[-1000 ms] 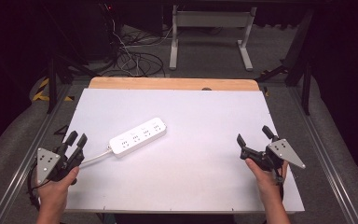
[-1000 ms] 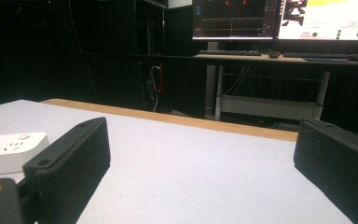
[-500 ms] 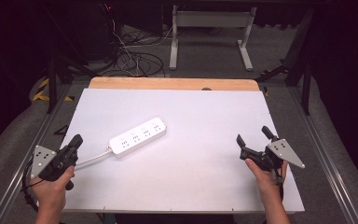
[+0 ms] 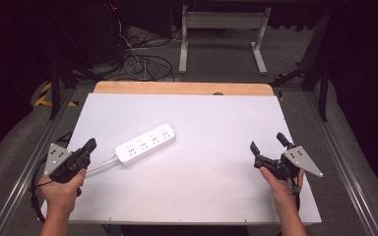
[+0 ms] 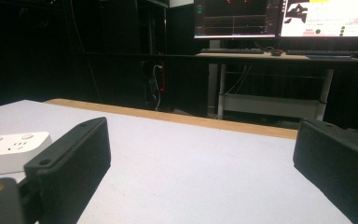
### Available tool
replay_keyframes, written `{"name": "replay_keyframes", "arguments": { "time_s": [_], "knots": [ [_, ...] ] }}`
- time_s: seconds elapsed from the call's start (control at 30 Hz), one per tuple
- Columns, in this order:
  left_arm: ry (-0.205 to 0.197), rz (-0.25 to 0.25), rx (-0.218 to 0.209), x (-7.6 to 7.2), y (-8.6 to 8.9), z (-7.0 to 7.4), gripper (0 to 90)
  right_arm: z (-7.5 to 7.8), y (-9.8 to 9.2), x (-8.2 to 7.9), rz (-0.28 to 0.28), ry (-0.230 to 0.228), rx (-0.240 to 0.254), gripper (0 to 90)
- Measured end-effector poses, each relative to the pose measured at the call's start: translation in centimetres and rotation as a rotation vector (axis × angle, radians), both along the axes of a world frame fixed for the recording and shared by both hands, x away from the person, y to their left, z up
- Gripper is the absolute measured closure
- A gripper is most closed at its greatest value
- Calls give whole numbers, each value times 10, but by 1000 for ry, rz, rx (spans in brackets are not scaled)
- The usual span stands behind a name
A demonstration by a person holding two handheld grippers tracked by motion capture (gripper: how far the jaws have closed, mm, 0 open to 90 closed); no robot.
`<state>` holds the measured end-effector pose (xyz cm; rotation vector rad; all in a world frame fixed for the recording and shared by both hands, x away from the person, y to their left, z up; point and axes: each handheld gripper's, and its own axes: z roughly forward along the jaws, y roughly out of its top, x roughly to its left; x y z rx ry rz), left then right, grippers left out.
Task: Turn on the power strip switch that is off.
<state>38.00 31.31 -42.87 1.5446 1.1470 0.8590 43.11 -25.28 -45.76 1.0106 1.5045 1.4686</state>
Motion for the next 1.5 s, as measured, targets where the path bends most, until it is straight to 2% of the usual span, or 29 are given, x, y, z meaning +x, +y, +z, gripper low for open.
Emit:
{"name": "replay_keyframes", "arguments": {
  "time_s": [0.17,0.3,0.5,0.63,0.7,0.73,0.77,0.83,1.07,1.27,1.37,1.5],
  "knots": [
    [57,-19,47,18,-13,-3,900,0,0,0,-1,4,-3,48],
    [64,-32,60,24,-20,1,900,-1,-1,0,-1,3,-6,48],
    [85,-57,123,35,-35,8,900,0,-2,-1,-4,3,-4,49],
    [117,-77,171,44,-45,8,900,-1,-2,0,-4,3,-6,50],
    [147,-85,188,48,-49,7,900,-1,-1,0,-1,5,-5,50],
    [171,-86,213,52,-53,4,900,-1,-1,0,-1,6,-6,50],
    [171,-86,213,52,-53,4,900,-1,-1,0,0,6,-6,51],
    [197,-84,236,57,-56,2,900,-1,-1,0,-1,6,-7,51],
    [275,-86,274,73,-64,-9,900,-2,-1,0,1,13,-6,52],
    [315,-88,290,81,-70,-20,900,-2,-1,1,1,13,-10,52],
    [321,-88,297,83,-71,-22,900,-2,-2,1,1,12,-10,52],
    [360,-80,302,87,-71,-27,900,-2,-2,0,0,17,-7,54]
  ]
}}
